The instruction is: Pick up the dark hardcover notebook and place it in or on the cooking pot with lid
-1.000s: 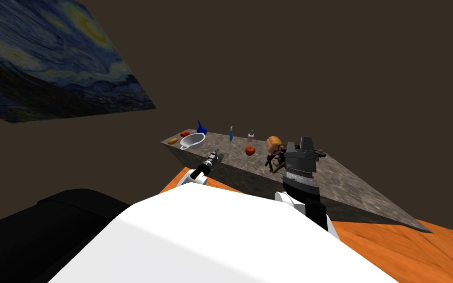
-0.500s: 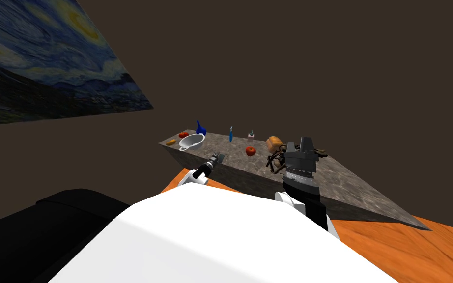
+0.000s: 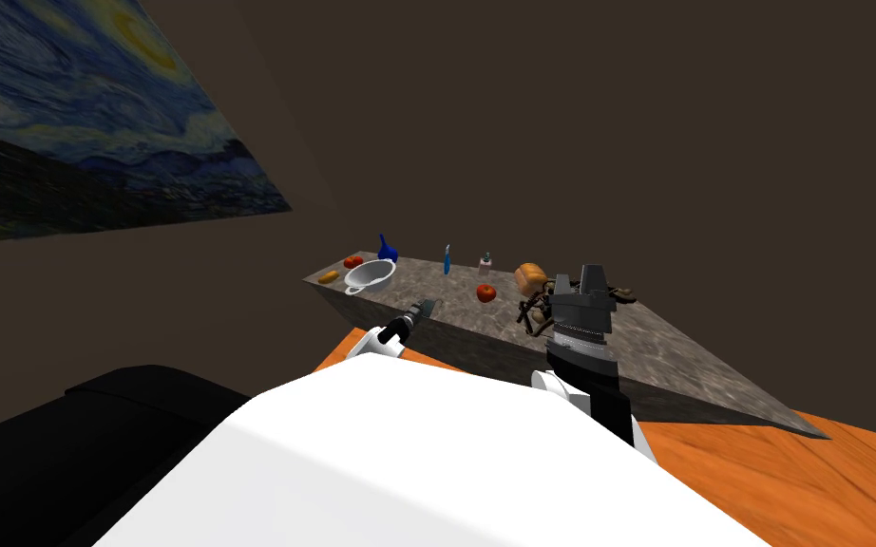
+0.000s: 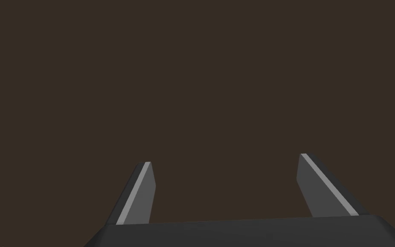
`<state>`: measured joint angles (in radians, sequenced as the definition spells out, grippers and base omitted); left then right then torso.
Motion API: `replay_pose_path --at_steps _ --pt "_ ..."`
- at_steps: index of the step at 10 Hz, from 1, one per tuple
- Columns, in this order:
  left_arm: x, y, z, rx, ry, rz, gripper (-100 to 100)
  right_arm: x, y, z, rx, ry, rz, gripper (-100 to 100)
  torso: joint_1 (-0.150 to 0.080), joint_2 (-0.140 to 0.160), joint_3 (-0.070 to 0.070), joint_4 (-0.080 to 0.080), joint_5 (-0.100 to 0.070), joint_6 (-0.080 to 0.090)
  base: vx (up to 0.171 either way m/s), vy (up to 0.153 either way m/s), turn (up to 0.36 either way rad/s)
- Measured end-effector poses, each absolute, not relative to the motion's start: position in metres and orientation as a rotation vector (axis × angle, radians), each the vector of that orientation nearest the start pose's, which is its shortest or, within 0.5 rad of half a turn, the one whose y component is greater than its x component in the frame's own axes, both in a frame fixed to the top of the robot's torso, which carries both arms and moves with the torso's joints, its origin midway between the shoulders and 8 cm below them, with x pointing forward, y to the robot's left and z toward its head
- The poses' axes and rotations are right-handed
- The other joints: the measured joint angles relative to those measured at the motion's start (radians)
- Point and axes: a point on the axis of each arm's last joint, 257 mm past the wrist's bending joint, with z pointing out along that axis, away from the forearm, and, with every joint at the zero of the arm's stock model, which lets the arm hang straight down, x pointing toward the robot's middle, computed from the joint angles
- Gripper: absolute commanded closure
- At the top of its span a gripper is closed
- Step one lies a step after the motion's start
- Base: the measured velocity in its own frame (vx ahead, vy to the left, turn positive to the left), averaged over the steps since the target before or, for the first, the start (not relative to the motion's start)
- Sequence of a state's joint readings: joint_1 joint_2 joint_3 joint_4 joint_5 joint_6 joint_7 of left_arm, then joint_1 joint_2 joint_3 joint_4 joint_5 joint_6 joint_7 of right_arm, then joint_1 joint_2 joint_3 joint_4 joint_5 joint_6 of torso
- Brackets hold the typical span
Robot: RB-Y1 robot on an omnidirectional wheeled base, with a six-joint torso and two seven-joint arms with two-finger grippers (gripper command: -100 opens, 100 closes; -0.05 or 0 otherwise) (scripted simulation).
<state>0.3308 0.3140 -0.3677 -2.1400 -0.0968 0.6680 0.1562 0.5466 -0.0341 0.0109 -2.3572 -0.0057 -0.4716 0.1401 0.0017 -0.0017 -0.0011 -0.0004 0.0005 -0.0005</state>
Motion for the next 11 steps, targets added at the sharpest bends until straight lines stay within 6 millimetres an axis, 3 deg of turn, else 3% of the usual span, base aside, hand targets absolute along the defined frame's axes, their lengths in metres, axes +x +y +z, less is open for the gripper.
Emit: replay_pose_path --at_steps 7,8,9,11 --pt "0.382 0.177 -0.337 -1.314 1.950 -0.750 -100 0.331 -0.275 0.038 0.578 0.665 1.175 0 0.000 0.000 0.000 0.000 0.000 0.000 0.017 0.034 -0.036" --pt "0.381 0.177 -0.338 -1.315 1.952 -0.746 0 0.331 -0.275 0.038 0.578 0.665 1.175 0 -0.001 0.001 0.000 0.000 0.000 0.000 0.000 0.000 0.000" --pt "0.381 0.177 -0.338 -1.315 1.952 -0.746 -100 0.331 -0.275 0.038 0.578 0.665 1.175 0 -0.002 0.001 0.001 0.000 0.000 0.000 0.021 0.001 -0.021" --pt "0.386 0.178 -0.344 -1.318 1.950 -0.744 -100 0.331 -0.275 0.038 0.578 0.665 1.175 0 -0.003 -0.001 0.000 0.000 -0.001 0.000 0.033 -0.011 -0.018"
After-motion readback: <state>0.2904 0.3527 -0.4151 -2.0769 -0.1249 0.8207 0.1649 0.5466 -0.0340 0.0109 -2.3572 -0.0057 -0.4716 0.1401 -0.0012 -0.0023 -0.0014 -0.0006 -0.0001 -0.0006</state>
